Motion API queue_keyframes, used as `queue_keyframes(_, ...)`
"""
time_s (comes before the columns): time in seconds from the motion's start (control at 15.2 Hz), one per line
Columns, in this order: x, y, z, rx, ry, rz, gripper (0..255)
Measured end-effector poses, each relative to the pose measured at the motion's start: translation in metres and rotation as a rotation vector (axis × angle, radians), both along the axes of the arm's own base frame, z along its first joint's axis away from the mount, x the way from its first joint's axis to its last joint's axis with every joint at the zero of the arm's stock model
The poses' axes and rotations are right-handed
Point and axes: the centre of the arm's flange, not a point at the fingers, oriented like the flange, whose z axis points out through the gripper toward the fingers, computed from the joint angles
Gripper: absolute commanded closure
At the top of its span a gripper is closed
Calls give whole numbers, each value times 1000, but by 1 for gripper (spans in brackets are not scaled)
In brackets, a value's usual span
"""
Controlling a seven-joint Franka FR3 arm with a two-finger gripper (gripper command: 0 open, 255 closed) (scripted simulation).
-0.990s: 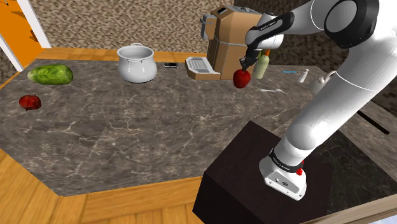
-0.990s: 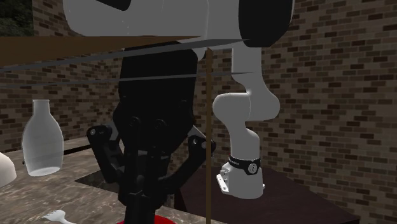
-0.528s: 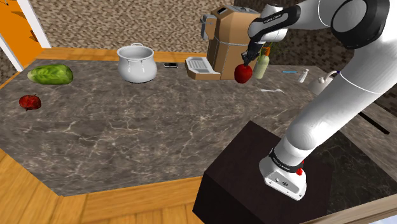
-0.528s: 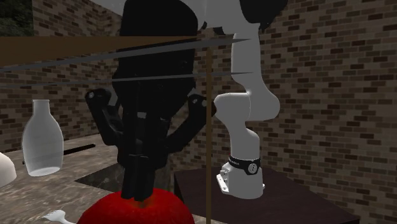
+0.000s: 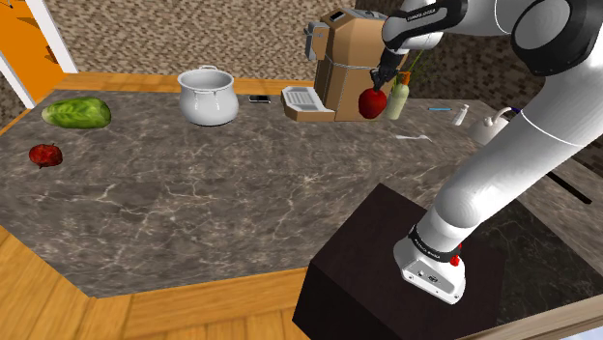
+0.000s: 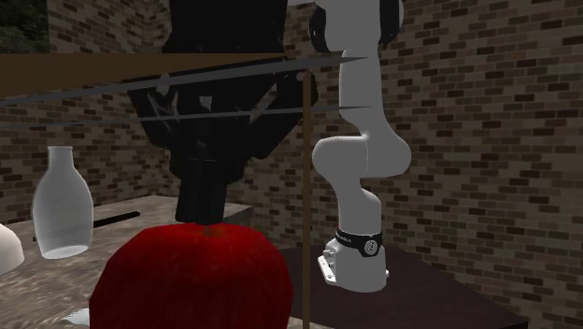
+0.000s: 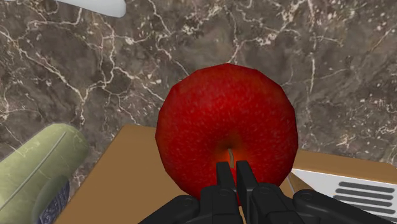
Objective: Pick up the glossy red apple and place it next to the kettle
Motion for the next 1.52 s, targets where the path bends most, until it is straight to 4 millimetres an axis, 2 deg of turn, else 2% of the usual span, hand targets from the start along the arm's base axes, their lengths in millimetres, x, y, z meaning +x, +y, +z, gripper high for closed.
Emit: queue_keyframes(1.52, 0, -1, 121, 0, 0, 0, 255)
